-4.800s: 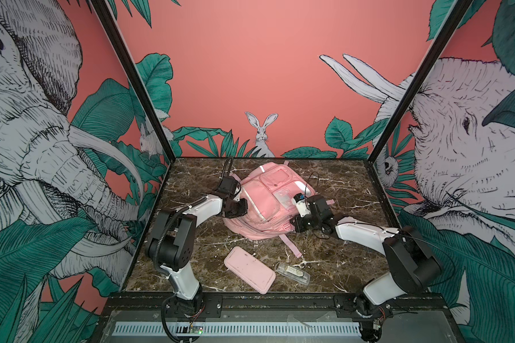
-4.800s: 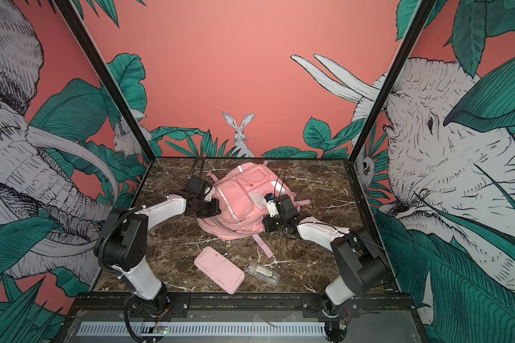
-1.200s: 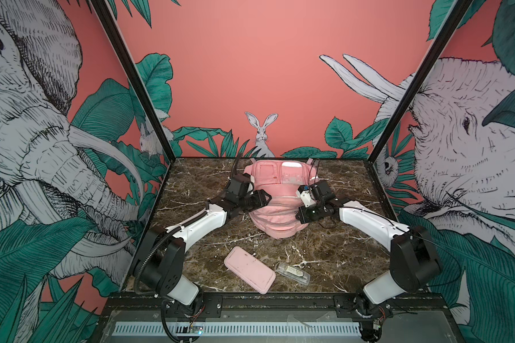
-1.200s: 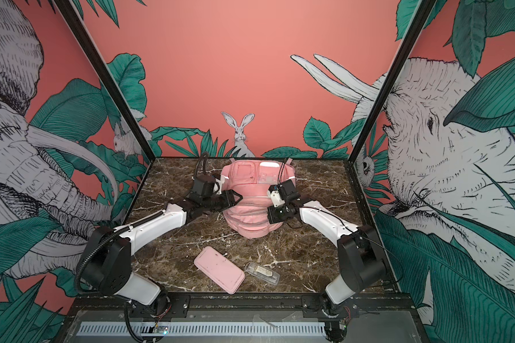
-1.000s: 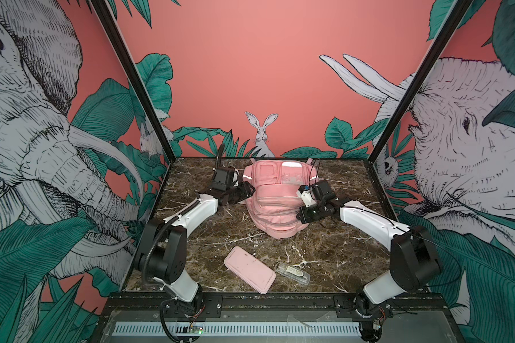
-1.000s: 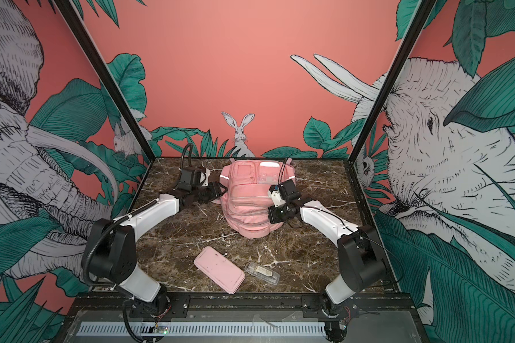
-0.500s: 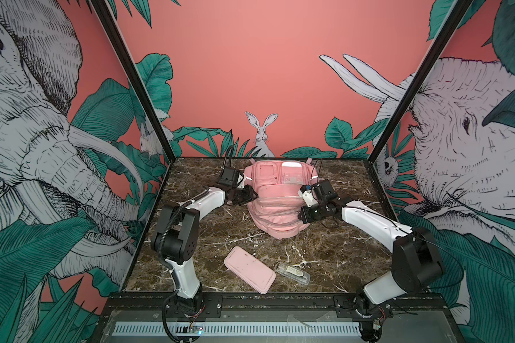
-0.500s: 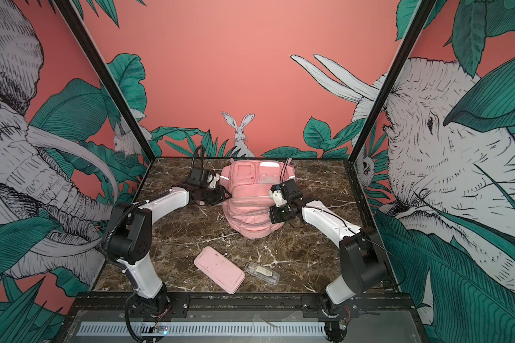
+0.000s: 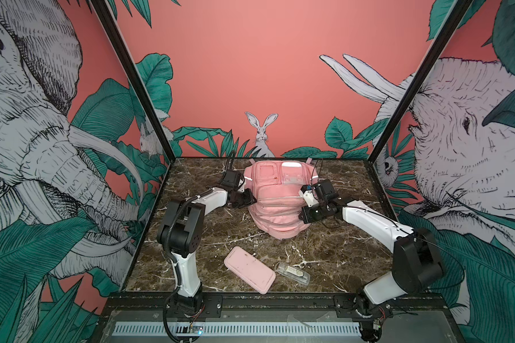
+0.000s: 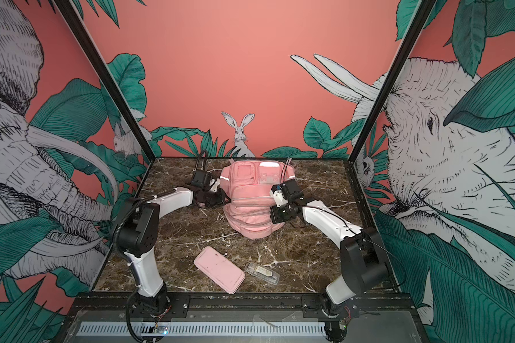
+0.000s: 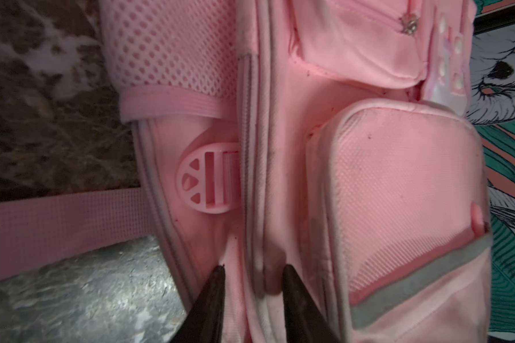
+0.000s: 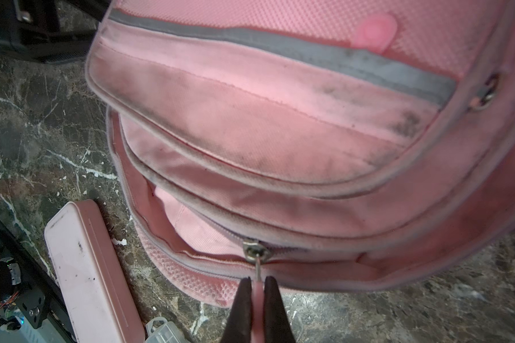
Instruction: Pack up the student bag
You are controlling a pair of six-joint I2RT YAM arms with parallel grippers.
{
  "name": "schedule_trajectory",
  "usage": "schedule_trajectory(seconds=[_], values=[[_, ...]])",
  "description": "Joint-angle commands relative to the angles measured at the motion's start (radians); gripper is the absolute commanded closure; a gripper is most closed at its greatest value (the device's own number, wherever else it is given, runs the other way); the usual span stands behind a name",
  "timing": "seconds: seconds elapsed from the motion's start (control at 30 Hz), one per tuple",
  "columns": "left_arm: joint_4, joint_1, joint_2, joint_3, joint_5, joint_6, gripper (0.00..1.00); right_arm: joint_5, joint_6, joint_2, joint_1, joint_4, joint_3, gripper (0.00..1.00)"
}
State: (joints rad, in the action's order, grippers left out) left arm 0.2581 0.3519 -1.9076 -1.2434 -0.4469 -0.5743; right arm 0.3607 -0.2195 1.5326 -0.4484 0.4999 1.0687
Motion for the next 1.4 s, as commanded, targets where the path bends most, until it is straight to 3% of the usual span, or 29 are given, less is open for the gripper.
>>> schedule_trajectory(seconds=[0.0,0.4,0.6,1.03,1.37], values=[[-0.017,-0.004,-0.006,-0.028,-0.028,0.005,0.67,0.018,0.014,-0.026,0.007,0.000,0.034,1.00],[-0.190,-0.004,0.054,0.047,-0.106,-0.106,0.93,0.036,0.026,-0.022,0.007,0.020,0.027,1.00],[-0.254,-0.004,0.114,0.076,-0.110,-0.173,1.00,0.065,0.039,-0.006,-0.034,0.052,0.033,1.00],[-0.367,-0.003,0.183,0.136,-0.092,-0.276,1.00,0.067,-0.031,0.060,-0.211,0.003,0.098,1.00],[-0.378,-0.004,0.210,0.171,-0.075,-0.283,1.00,0.077,-0.132,0.335,-0.344,-0.068,0.359,1.00]])
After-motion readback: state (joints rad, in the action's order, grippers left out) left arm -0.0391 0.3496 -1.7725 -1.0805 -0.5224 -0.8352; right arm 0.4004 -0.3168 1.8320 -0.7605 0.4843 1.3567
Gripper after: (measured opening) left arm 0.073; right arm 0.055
